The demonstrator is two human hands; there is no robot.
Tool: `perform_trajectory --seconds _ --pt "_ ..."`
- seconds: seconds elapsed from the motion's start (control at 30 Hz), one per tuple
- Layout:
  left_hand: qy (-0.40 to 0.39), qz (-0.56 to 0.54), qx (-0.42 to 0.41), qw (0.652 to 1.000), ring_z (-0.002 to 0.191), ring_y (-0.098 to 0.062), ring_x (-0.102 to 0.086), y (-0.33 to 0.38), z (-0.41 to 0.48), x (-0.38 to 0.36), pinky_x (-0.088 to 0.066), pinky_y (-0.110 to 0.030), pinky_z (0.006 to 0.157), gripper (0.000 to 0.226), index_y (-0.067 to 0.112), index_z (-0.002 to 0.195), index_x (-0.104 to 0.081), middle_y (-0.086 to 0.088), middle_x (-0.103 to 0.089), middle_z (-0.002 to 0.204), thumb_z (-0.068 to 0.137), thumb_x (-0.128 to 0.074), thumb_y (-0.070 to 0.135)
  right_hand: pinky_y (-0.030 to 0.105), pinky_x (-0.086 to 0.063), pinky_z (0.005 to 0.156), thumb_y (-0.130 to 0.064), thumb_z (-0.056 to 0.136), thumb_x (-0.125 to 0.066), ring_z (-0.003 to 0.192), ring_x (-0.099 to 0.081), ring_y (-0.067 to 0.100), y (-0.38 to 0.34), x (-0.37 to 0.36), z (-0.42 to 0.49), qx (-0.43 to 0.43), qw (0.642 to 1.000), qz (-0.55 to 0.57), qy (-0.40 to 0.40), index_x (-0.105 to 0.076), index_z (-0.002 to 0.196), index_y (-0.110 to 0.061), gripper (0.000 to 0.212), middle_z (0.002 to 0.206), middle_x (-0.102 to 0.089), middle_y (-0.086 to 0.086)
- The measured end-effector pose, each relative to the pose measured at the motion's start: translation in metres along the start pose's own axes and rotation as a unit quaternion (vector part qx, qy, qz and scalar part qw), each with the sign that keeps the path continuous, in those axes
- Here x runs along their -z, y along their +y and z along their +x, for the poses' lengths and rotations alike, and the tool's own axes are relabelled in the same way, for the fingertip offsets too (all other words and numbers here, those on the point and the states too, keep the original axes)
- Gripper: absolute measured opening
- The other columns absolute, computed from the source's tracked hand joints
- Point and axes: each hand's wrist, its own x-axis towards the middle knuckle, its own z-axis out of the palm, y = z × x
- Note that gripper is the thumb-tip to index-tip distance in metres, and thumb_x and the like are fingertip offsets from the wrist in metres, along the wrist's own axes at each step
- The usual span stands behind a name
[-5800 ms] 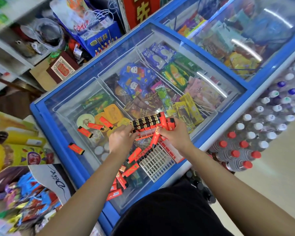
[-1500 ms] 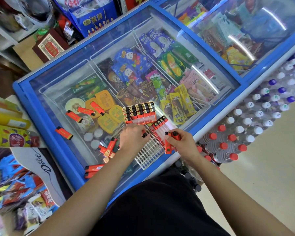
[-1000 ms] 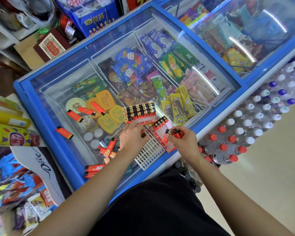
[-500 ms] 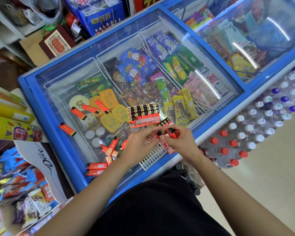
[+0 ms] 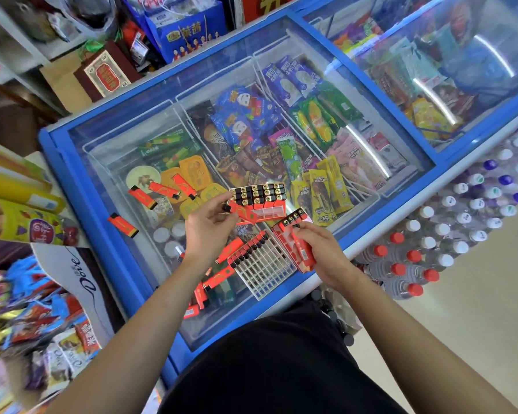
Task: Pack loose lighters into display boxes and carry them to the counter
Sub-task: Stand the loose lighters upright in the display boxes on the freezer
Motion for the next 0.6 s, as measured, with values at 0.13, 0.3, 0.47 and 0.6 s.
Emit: perform_trajectory --seconds 0.13,0.3,0.47,0.6 --pt "-0.008 0.08 -0.043 0.996 0.087 0.005 -0.067 -0.001 0.011 0.004 -0.056 -0.013 0.084 0.037 0.021 0.12 -0.074 0.001 -0.073 0.102 0.085 -0.08 0.012 0.035 -0.033 0.053 -0.032 0.088 -0.061 0.054 -0.045 0.018 0.001 0.0 0.005 0.011 1.0 -0.004 -0.008 -0.075 0.102 -0.017 0.025 0.072 -0.059 0.003" --pt "-0.018 0.197 -0.158 0.967 0.076 0.002 -0.067 -0.006 0.018 0.003 -0.054 -0.009 0.077 0.033 0.014 0.107 -0.078 0.005 -0.074 0.091 0.078 -0.087 0.025 0.037 -0.03 0.05 -0.03 0.095 -0.053 0.049 -0.034 0.024 0.005 -0.001 0.007 0.029 0.999 -0.021 0.0 -0.074 0.102 -0.023 0.024 0.064 -0.05 0.007" --pt "-0.026 0.227 -0.191 0.955 0.07 -0.01 -0.07 -0.008 0.022 -0.005 -0.061 -0.024 0.074 0.029 0.014 0.105 -0.078 -0.001 -0.074 0.097 0.078 -0.088 0.017 0.035 -0.047 0.068 -0.025 0.093 -0.07 0.066 -0.049 0.014 0.013 -0.004 0.01 0.096 0.975 -0.175 0.097 -0.07 0.101 -0.026 0.008 0.074 -0.054 -0.005" --pt "-0.052 0.231 -0.212 0.948 0.069 -0.008 -0.066 -0.01 0.027 -0.005 -0.059 -0.02 0.074 0.028 0.013 0.104 -0.078 0.001 -0.071 0.093 0.078 -0.087 0.018 0.032 -0.051 0.068 -0.03 0.087 -0.078 0.067 -0.052 0.011 0.016 -0.003 0.011 0.135 0.956 -0.232 0.114 -0.071 0.092 -0.025 0.01 0.074 -0.059 -0.001"
